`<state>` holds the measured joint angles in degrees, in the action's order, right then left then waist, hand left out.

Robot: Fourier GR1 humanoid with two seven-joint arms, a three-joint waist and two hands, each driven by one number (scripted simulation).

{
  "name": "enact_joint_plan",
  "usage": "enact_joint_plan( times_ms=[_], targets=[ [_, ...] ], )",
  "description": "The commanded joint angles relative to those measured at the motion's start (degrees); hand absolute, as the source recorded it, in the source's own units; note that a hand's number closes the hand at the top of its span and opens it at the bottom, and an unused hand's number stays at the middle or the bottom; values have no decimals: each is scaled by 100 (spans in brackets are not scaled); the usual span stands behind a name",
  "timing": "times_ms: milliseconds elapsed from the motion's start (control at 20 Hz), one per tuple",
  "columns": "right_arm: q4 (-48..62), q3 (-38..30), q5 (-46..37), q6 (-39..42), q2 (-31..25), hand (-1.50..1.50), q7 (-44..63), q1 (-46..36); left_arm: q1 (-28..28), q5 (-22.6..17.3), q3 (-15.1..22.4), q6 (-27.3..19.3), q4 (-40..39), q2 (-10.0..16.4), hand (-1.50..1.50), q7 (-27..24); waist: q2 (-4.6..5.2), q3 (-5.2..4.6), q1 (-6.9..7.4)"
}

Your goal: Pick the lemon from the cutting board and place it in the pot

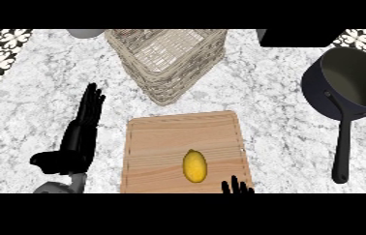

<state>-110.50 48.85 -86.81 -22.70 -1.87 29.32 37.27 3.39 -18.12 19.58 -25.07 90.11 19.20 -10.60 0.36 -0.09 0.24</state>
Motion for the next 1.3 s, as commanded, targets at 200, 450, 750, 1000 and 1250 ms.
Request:
enact_joint_plan(
  times_ms=[200,450,750,1000,1250],
  targets=[
    [1399,31,683,33,184,-150,1234,-1814,-174,127,-187,251,79,-136,0,100,-36,10,-11],
    [1715,283,917,107,186,-150,2103,-2775,150,261,-508,451,-227,-206,0,186,-33,9,-24],
    [2528,358,1327,-445,187,-150,2320,-3401,23,448,-705,610,-52,-372,0,258,-36,9,-18],
    [3113,78,1734,-895,186,-150,2002,-3608,-357,786,-535,486,396,-485,0,487,-39,11,-2],
    [3130,228,620,-875,185,150,2383,-3980,-365,785,-545,566,98,-755,0,169,-43,9,-12]
  ],
)
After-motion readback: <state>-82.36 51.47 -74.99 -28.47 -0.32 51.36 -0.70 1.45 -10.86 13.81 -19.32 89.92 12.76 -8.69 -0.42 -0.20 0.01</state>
